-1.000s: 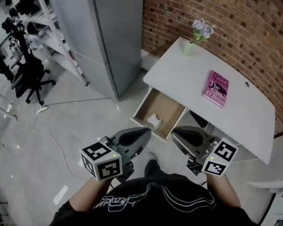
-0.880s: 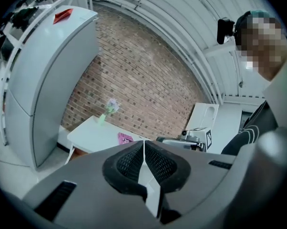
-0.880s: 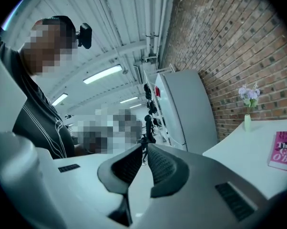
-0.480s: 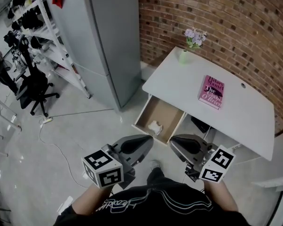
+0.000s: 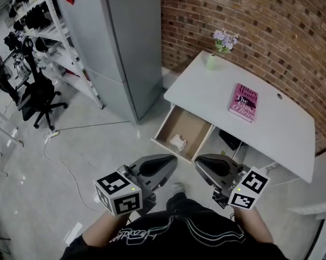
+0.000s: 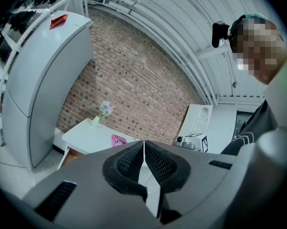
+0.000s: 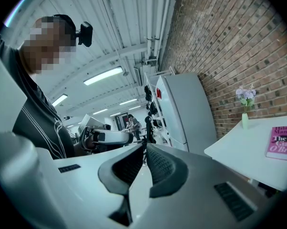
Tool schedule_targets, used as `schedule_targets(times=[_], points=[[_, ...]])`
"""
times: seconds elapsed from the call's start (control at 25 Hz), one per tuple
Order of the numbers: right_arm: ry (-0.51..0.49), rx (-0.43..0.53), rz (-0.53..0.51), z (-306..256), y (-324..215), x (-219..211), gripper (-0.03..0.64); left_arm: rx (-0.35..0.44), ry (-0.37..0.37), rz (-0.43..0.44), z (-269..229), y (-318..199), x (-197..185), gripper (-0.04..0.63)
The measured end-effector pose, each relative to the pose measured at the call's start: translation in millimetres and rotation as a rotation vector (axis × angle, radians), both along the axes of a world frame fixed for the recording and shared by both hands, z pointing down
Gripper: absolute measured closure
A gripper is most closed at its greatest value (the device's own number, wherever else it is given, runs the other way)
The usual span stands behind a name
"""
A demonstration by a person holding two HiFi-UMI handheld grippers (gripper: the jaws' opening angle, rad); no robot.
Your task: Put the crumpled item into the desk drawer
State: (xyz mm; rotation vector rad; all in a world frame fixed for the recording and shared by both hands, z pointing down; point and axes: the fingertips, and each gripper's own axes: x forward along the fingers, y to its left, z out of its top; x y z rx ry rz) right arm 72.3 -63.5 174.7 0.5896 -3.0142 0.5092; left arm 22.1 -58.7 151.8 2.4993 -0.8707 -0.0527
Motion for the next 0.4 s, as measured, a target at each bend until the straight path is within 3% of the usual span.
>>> schedule_targets(times=[0.4], points=[[0.007,-0.009,0.014,17.7,23.4,14.8,0.563,-0.019,-0.013,0.006,18.6,22.7,12.7,0.572]])
